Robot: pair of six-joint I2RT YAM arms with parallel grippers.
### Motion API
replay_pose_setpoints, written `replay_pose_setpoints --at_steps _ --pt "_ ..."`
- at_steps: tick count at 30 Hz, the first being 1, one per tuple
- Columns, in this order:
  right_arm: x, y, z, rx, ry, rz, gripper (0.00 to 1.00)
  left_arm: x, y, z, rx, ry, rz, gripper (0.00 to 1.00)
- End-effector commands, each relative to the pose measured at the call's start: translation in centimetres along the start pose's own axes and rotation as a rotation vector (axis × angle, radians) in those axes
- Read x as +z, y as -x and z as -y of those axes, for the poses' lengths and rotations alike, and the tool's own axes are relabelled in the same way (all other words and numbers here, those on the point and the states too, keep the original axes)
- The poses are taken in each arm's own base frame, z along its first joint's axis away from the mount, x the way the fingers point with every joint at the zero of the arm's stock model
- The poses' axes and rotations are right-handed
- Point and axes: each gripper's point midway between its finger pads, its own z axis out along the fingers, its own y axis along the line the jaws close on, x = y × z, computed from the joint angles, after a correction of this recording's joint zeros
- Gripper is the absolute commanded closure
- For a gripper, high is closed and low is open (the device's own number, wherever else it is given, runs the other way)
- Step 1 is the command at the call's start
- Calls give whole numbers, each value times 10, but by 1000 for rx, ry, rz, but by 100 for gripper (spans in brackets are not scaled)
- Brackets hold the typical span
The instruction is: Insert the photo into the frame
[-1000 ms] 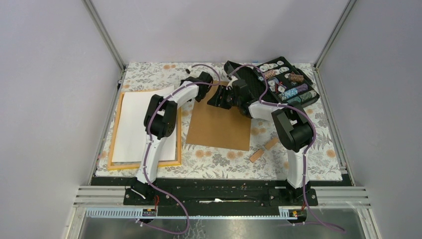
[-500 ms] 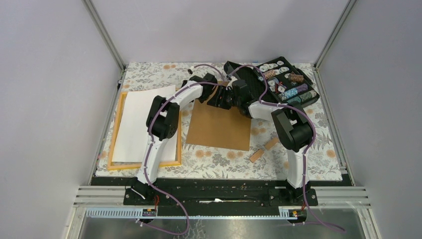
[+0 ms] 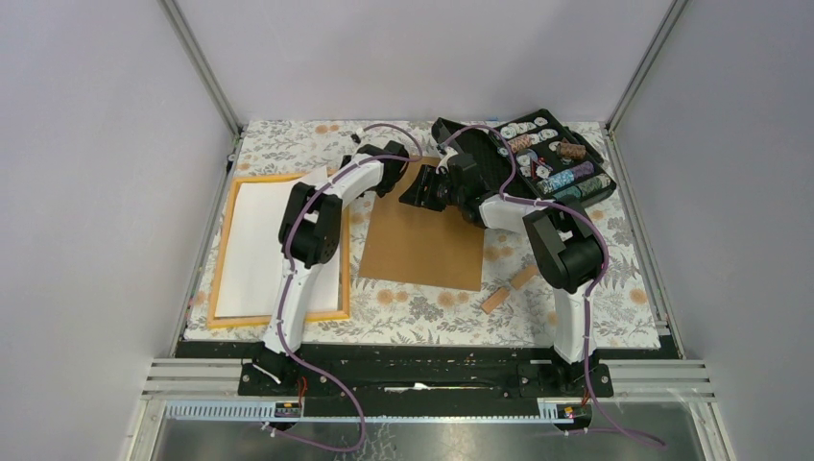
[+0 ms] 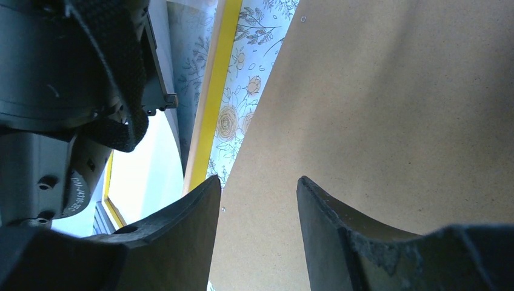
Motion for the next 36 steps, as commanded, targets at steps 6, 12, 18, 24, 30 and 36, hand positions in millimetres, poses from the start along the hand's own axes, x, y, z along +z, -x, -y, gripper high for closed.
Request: replay_pose_setpoints --at_steps 6,12,18,24,30,36 --pt "4 5 9 39 -21 1 44 5 1 -2 8 38 9 87" --pt "5 3 9 42 -19 -7 44 1 3 1 -6 -4 2 71" --pt "5 4 9 39 -24 -9 44 -11 6 1 -1 -105 -17 50" --pt "6 4 11 37 -35 -16 43 -29 10 -9 -41 -208 -25 32" --pt "7 4 16 18 -73 -37 43 -50 7 -21 -81 -384 -32 17" --pt "5 5 18 -5 -99 -48 40 -68 7 -44 -191 -604 -23 12"
